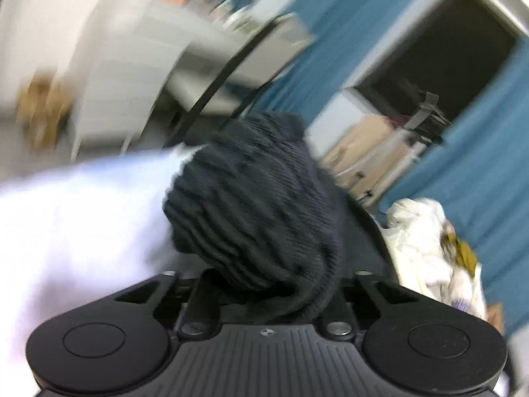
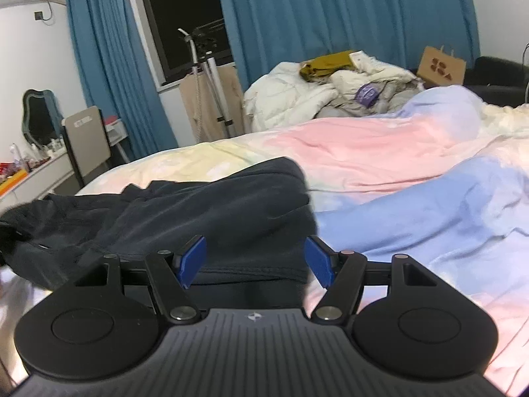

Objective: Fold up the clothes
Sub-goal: 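Grasp the elastic waistband with the left gripper and lift it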

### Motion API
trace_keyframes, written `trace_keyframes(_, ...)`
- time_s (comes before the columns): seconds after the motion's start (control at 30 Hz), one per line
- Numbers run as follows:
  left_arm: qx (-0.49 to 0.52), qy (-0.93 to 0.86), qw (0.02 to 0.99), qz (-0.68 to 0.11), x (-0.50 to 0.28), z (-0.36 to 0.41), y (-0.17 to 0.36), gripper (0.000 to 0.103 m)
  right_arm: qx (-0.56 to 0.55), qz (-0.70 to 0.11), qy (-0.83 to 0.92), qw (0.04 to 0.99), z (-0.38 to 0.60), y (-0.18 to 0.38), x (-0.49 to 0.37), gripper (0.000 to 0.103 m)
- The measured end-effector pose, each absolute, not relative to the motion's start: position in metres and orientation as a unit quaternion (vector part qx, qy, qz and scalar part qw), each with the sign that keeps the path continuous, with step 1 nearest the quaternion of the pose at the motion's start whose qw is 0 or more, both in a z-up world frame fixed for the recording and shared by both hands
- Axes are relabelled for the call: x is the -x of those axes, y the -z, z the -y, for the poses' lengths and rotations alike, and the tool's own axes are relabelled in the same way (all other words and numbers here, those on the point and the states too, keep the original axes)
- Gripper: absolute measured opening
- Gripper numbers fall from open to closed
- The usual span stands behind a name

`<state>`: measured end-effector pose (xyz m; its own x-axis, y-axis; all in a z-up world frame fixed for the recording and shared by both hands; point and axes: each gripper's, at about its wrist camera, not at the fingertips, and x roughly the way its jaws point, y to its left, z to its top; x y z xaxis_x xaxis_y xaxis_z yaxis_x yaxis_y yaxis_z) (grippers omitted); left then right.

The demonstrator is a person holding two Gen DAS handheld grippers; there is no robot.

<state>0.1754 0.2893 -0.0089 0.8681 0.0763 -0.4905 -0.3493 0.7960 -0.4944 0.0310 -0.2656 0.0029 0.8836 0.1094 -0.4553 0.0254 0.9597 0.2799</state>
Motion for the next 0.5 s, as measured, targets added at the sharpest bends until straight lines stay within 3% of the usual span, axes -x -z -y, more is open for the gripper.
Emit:
trace_keyframes(0.1,0.210,-0.101,0.956,-0.180,-0.165,-0.244,-0.029,0.013,-0.140,-0.234,-0.009,0.962,0.271,-0.003,-0.033,0.068)
trace_keyframes(0.3,0.159,-0.045,0.982,-0.092,-0.147,-0.153,-0.091,0.013,-0.185,-0.222,0.010,0.957,0.295,-0.007,-0.032,0.068)
trace_keyframes(0.5,0.052,0.021,0.998,-0.038,-0.146,-0.026,-0.120,0.013,-0.222,-0.198,0.035,0.954,0.324,-0.019,-0.026,0.068)
